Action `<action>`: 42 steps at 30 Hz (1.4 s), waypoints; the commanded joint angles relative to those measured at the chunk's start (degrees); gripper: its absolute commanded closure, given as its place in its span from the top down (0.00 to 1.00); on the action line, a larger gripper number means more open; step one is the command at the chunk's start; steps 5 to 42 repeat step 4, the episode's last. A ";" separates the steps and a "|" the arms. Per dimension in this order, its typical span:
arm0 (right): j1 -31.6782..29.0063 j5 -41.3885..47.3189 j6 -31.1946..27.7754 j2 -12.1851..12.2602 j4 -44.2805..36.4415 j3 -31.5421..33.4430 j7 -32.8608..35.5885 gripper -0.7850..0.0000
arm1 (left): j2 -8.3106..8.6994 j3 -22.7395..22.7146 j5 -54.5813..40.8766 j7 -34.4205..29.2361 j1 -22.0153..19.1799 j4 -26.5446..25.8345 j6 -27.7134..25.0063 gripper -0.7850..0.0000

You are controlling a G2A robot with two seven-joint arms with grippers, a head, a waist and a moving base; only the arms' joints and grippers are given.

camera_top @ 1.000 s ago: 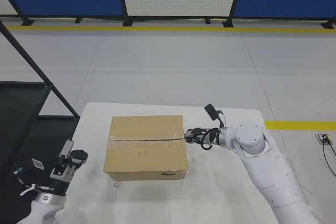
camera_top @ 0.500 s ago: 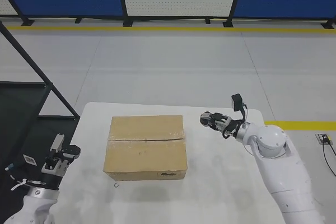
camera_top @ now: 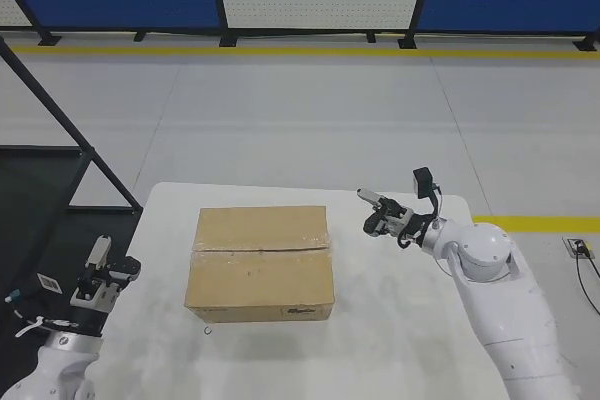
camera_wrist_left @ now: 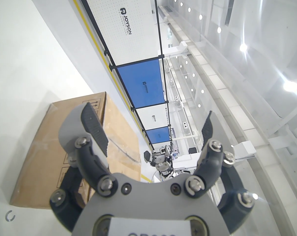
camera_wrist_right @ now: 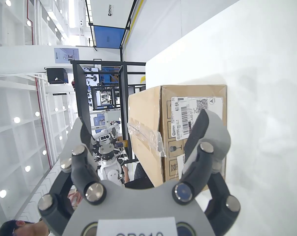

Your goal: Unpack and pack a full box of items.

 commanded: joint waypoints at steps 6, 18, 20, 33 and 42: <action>0.00 0.00 0.00 0.00 0.00 0.00 0.00 1.00 | 0.00 0.00 0.00 0.00 0.00 0.00 0.00 1.00; 0.00 0.00 0.00 0.00 0.00 0.00 0.00 1.00 | 0.00 0.00 0.00 0.00 0.00 0.00 0.00 1.00; 0.00 0.00 0.00 0.00 0.00 0.00 0.00 1.00 | 0.00 0.00 0.00 0.00 0.00 0.00 0.00 1.00; 0.00 0.00 0.00 0.00 0.00 0.00 0.00 1.00 | 0.00 0.00 0.00 0.00 0.00 0.00 0.00 1.00; 0.00 0.00 0.00 0.00 0.00 0.00 0.00 1.00 | 0.00 0.00 0.00 0.00 0.00 0.00 0.00 1.00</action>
